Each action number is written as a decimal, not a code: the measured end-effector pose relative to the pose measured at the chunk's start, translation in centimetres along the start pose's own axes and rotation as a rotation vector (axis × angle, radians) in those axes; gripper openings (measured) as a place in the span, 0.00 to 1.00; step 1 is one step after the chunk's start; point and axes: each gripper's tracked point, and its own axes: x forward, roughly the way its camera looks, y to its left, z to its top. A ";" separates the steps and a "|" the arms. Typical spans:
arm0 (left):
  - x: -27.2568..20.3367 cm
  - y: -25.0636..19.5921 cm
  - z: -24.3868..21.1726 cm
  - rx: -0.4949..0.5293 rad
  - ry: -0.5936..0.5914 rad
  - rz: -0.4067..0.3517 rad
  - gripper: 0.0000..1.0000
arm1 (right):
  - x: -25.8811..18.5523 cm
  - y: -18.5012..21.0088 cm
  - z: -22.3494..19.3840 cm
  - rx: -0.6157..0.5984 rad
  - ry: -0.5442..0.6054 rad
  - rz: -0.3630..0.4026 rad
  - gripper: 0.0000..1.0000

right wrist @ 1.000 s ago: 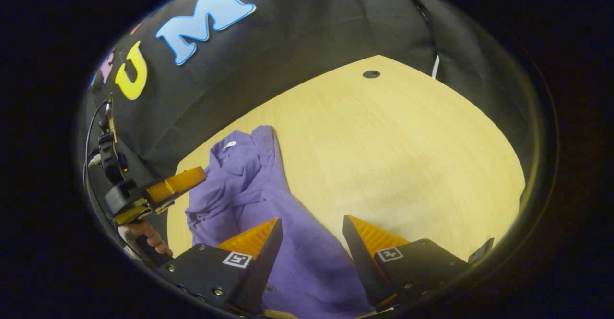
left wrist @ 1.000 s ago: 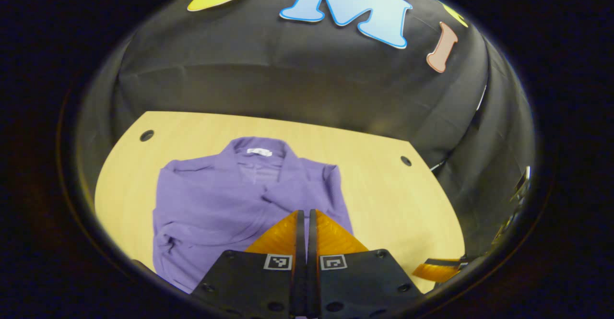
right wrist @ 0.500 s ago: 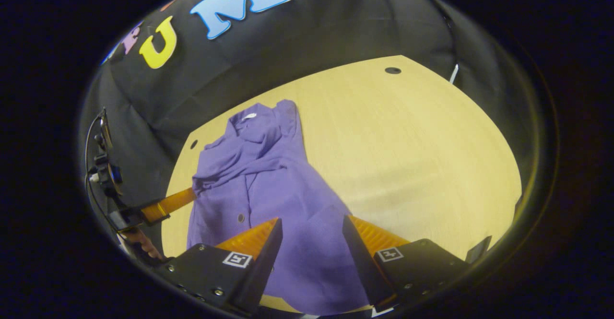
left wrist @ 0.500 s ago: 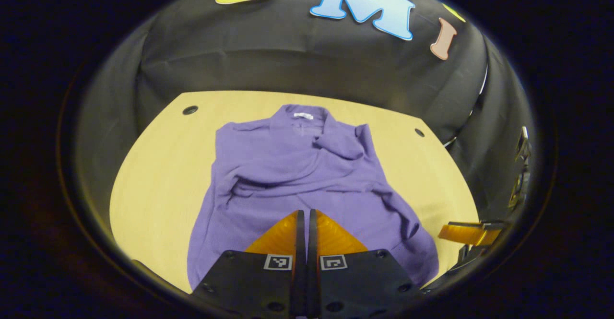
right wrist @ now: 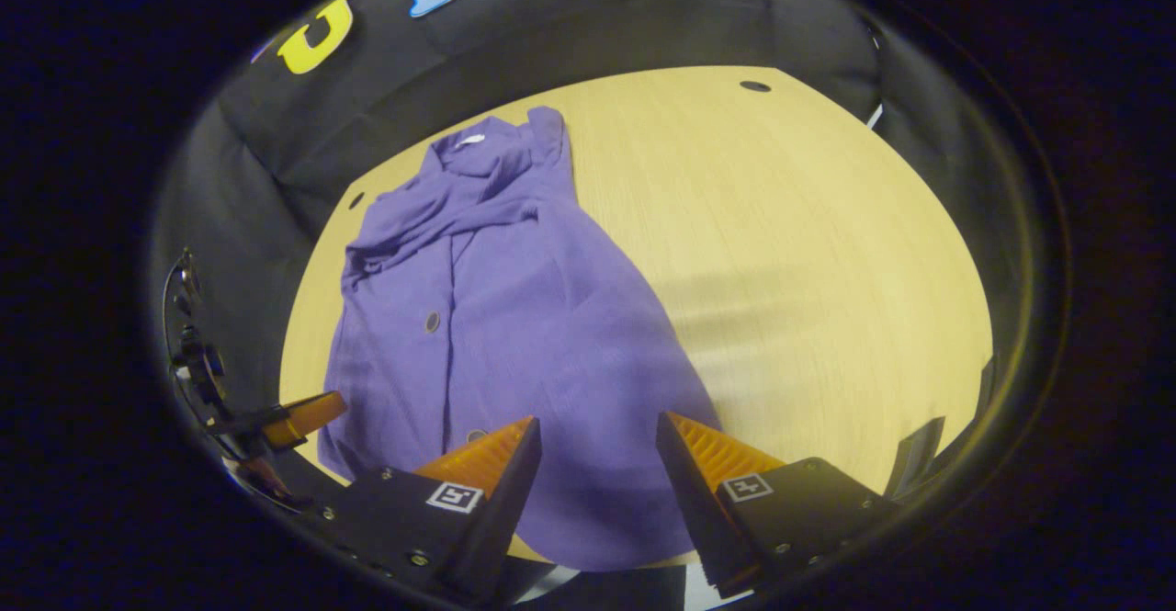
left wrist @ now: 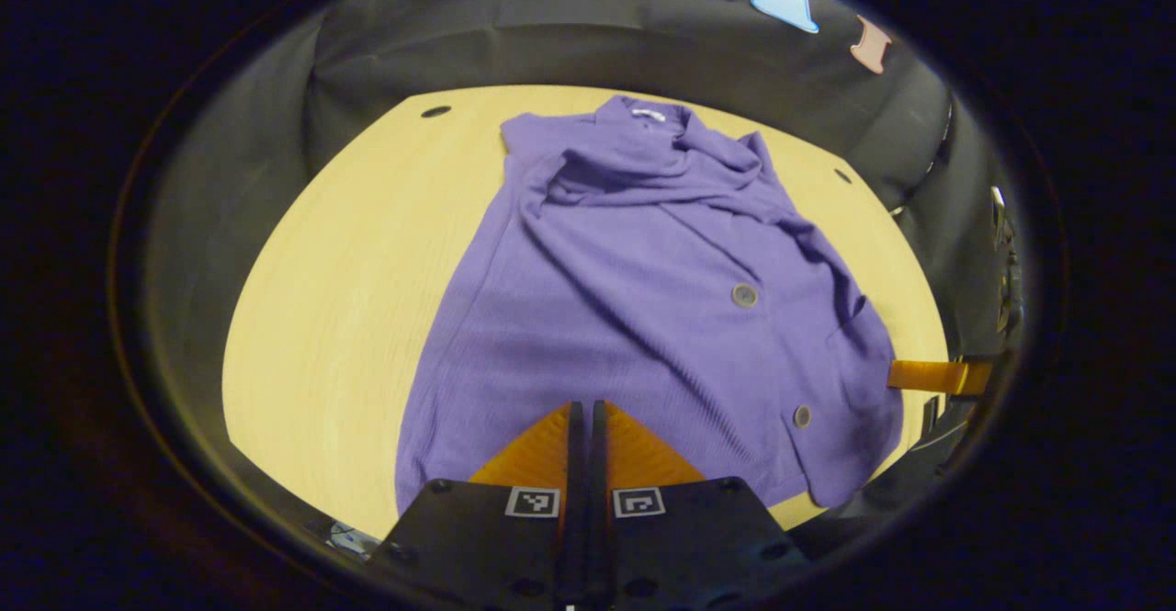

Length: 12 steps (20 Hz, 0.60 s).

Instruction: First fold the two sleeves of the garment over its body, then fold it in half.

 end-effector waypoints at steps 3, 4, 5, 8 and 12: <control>-0.2 1.3 -3.1 0.016 0.070 0.017 0.07 | 0.2 -0.2 -1.6 -0.020 0.040 -0.014 0.79; -0.2 1.7 -3.3 0.022 0.075 0.033 0.07 | 0.2 -0.2 -1.9 -0.025 0.050 -0.019 0.79; -0.3 2.2 -3.9 0.021 0.073 0.039 0.07 | 0.2 -0.3 -2.2 -0.028 0.055 -0.021 0.79; -0.3 2.4 -4.9 -0.001 0.104 0.028 0.27 | 0.3 -0.5 -2.8 -0.040 0.076 -0.040 0.79; -0.3 0.8 -5.0 0.039 0.129 -0.024 0.58 | 0.4 -1.2 -3.9 -0.090 0.120 -0.102 0.79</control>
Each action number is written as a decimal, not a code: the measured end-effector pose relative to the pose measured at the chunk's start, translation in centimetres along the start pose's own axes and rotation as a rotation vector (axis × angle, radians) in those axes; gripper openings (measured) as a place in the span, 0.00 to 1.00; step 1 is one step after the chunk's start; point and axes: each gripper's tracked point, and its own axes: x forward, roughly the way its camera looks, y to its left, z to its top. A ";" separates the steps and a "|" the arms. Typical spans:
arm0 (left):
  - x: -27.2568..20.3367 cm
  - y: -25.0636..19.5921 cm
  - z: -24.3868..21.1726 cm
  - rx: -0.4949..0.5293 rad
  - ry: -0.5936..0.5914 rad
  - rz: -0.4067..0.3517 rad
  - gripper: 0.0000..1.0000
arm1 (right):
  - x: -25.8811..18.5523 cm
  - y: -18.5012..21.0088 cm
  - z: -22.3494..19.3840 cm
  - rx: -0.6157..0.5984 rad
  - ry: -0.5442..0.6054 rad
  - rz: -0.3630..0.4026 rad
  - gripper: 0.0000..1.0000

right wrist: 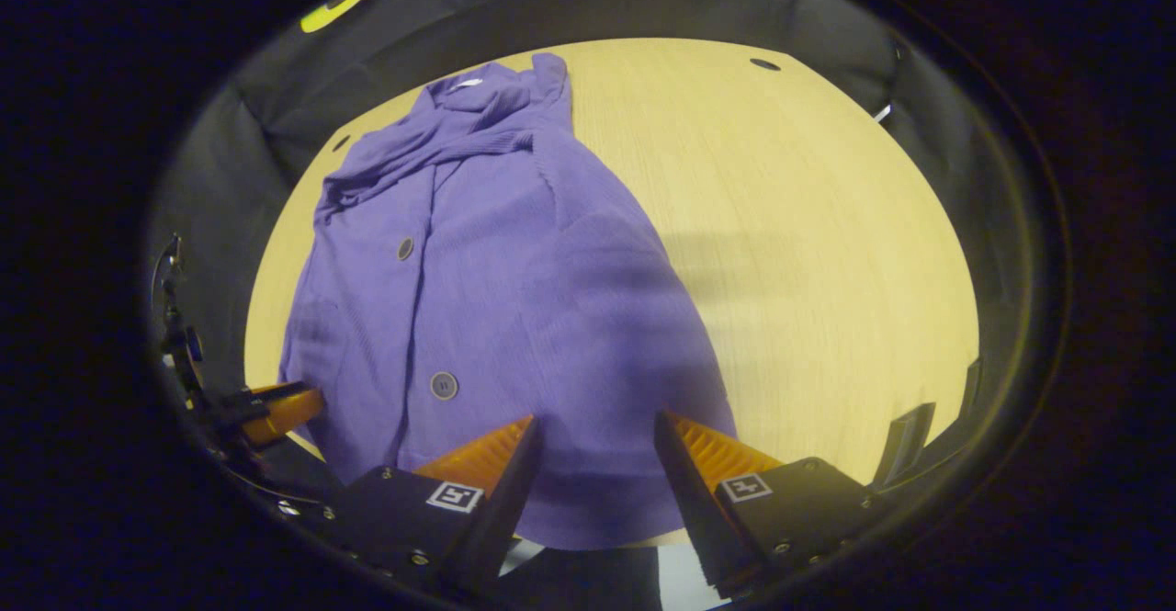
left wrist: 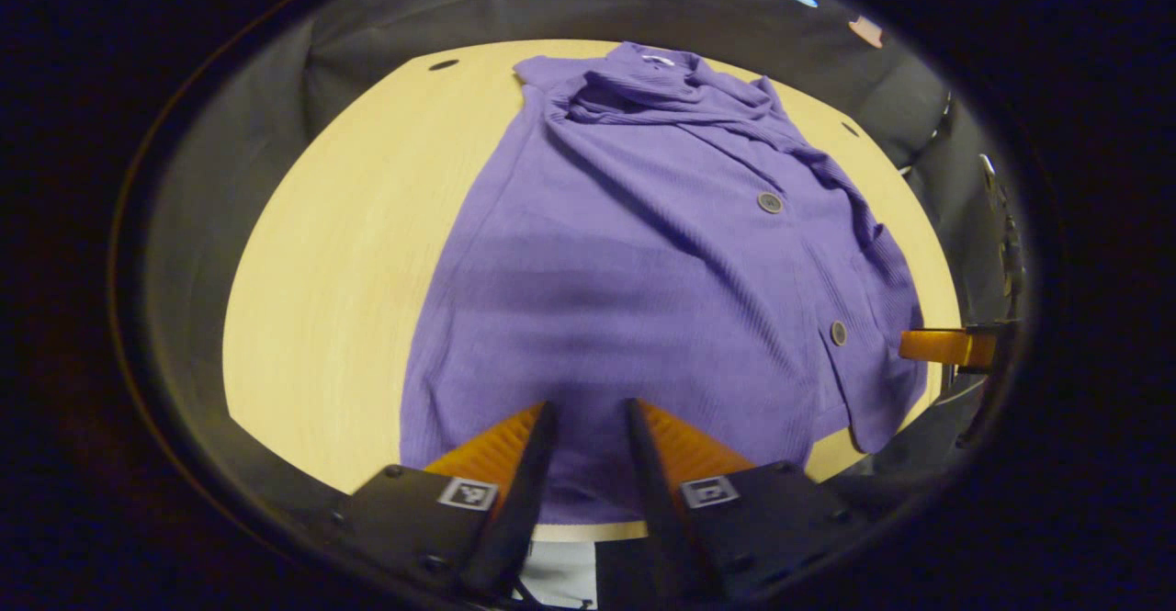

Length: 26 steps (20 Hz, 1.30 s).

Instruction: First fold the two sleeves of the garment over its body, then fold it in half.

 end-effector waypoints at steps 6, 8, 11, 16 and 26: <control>0.0 -0.1 -0.9 0.110 0.065 0.076 0.99 | 1.2 0.0 -1.2 -0.035 0.063 -0.066 0.80; 0.2 0.0 -0.7 0.079 0.083 0.080 0.96 | 1.4 -0.2 -1.3 -0.055 0.076 -0.096 0.81; 0.4 -0.2 -0.5 0.075 0.100 0.079 0.97 | 1.4 -0.1 -1.9 -0.100 0.120 -0.120 0.84; 0.6 -0.2 -0.1 0.079 0.090 0.070 0.93 | 1.4 0.1 -2.0 -0.096 0.157 -0.124 0.76; 1.6 -0.9 2.2 0.039 0.010 0.063 0.07 | 1.8 1.4 -0.7 -0.026 0.088 -0.079 0.08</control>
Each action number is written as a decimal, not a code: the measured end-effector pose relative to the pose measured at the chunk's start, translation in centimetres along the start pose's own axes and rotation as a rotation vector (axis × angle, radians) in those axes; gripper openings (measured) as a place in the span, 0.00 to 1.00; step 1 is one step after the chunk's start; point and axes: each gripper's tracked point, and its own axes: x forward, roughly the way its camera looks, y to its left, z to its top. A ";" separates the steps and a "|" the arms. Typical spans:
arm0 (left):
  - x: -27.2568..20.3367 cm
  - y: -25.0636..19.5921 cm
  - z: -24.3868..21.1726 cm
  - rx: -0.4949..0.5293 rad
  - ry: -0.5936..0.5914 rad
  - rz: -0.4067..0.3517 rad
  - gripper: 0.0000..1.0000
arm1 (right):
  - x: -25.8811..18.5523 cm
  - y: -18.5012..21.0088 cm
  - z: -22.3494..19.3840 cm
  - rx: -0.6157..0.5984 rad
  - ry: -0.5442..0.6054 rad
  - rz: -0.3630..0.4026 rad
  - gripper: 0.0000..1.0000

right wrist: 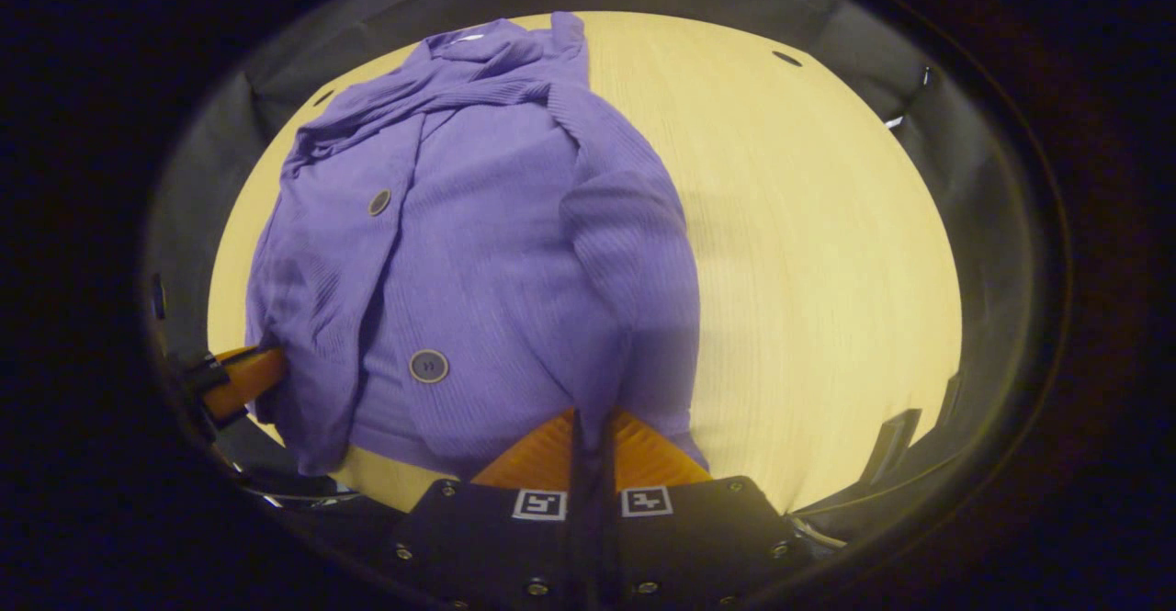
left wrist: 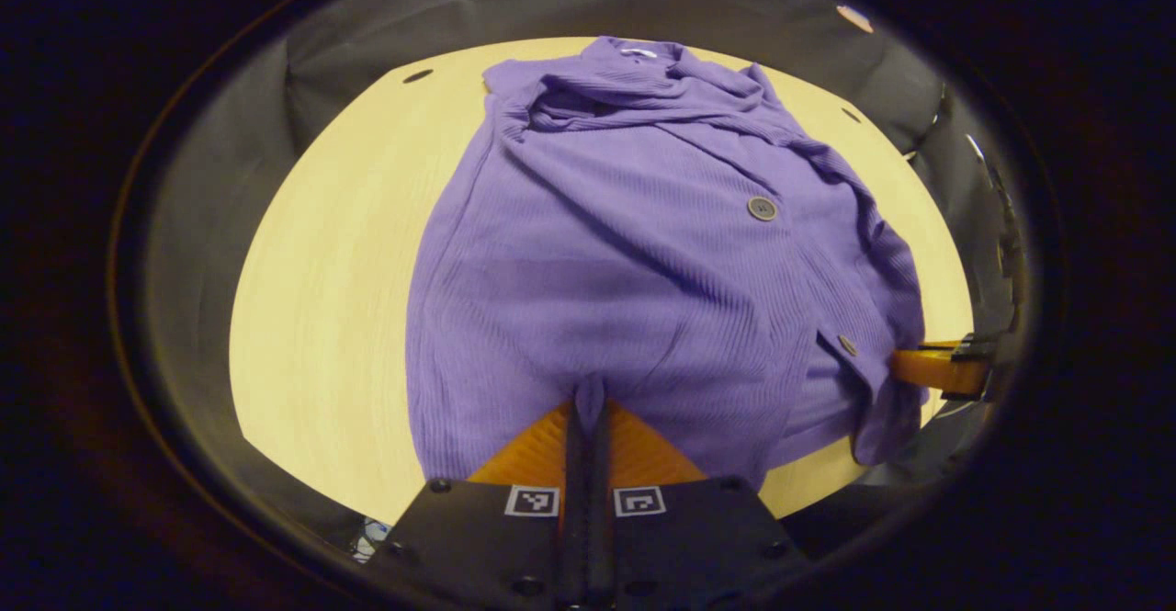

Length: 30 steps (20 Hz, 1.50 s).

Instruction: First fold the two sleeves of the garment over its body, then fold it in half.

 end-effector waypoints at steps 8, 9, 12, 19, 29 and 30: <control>-1.9 0.0 3.5 -0.018 -0.102 -0.033 0.07 | -2.2 2.0 3.6 0.056 -0.054 0.091 0.02; -2.1 0.0 4.8 -0.026 -0.122 -0.035 0.07 | -2.7 2.3 4.7 0.054 -0.073 0.103 0.01; -2.8 0.4 8.9 -0.066 -0.180 -0.043 0.07 | -3.7 3.5 8.0 0.046 -0.136 0.136 0.01; -3.1 1.1 18.9 -0.076 -0.299 -0.048 0.06 | -5.6 4.1 17.6 0.054 -0.272 0.178 0.02; -1.1 2.0 31.4 -0.097 -0.405 -0.047 0.07 | -5.7 3.8 29.7 0.085 -0.398 0.203 0.01; -0.8 2.1 32.6 -0.106 -0.413 -0.049 0.07 | -5.4 4.0 30.9 0.088 -0.406 0.205 0.01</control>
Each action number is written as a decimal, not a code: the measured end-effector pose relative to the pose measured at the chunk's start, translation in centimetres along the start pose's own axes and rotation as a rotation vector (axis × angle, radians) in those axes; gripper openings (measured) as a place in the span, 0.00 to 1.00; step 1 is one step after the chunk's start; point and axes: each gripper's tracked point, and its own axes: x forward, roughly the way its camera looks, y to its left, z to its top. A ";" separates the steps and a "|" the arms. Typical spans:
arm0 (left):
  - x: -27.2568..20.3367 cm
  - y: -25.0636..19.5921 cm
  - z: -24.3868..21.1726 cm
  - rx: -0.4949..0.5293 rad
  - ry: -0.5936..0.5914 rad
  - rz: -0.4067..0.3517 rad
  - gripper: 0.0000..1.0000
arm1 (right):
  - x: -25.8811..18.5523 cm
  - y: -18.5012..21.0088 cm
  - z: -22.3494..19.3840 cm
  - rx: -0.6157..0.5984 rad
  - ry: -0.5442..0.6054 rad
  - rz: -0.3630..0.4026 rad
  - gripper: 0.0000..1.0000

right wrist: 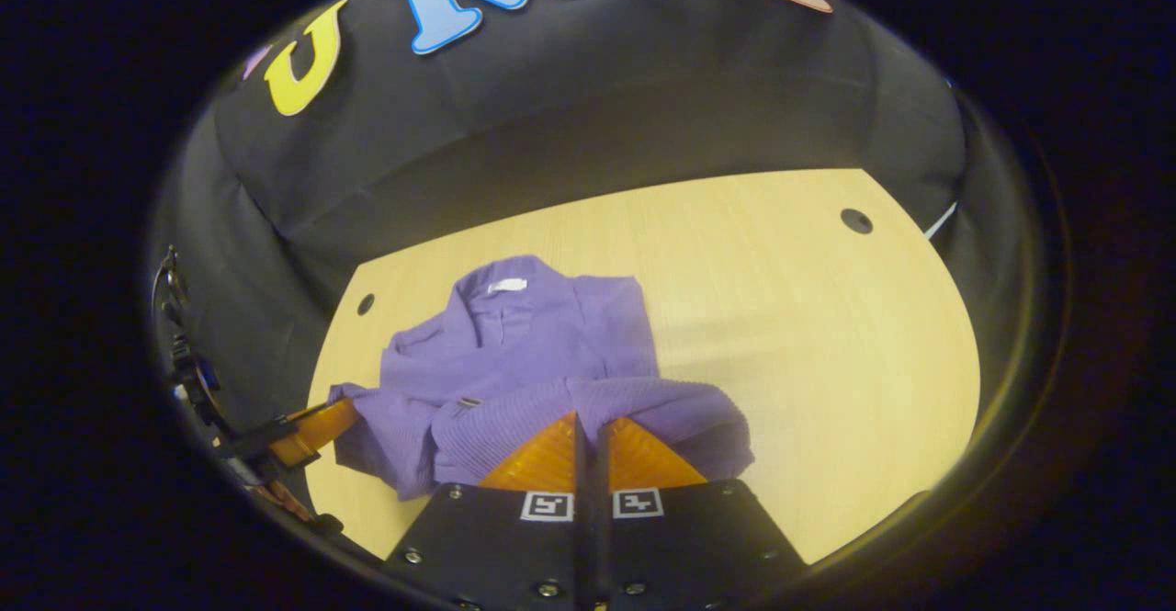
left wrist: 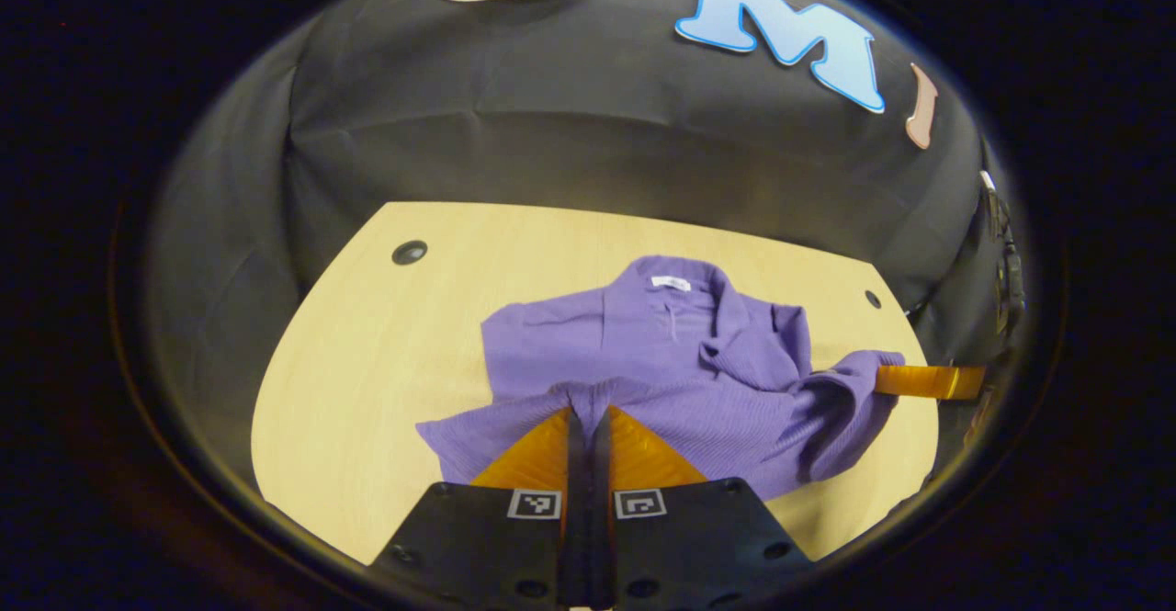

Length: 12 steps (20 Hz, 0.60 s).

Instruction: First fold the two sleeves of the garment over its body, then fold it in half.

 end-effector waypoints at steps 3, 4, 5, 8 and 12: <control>2.5 0.1 3.1 -0.040 -0.026 0.000 0.07 | 2.2 0.1 3.0 0.012 -0.030 0.008 0.01; 3.4 0.1 4.1 -0.048 -0.039 0.001 0.07 | 3.0 0.2 4.1 0.014 -0.041 0.010 0.01; 4.4 0.1 5.1 -0.051 -0.049 0.001 0.07 | 4.0 0.2 5.1 0.016 -0.052 0.011 0.01; 7.7 0.2 7.9 -0.029 -0.075 0.004 0.07 | 6.7 -0.2 7.8 0.027 -0.080 0.008 0.01; 11.7 -0.4 9.3 0.013 -0.080 0.009 0.07 | 10.3 -1.2 9.2 0.044 -0.085 -0.006 0.01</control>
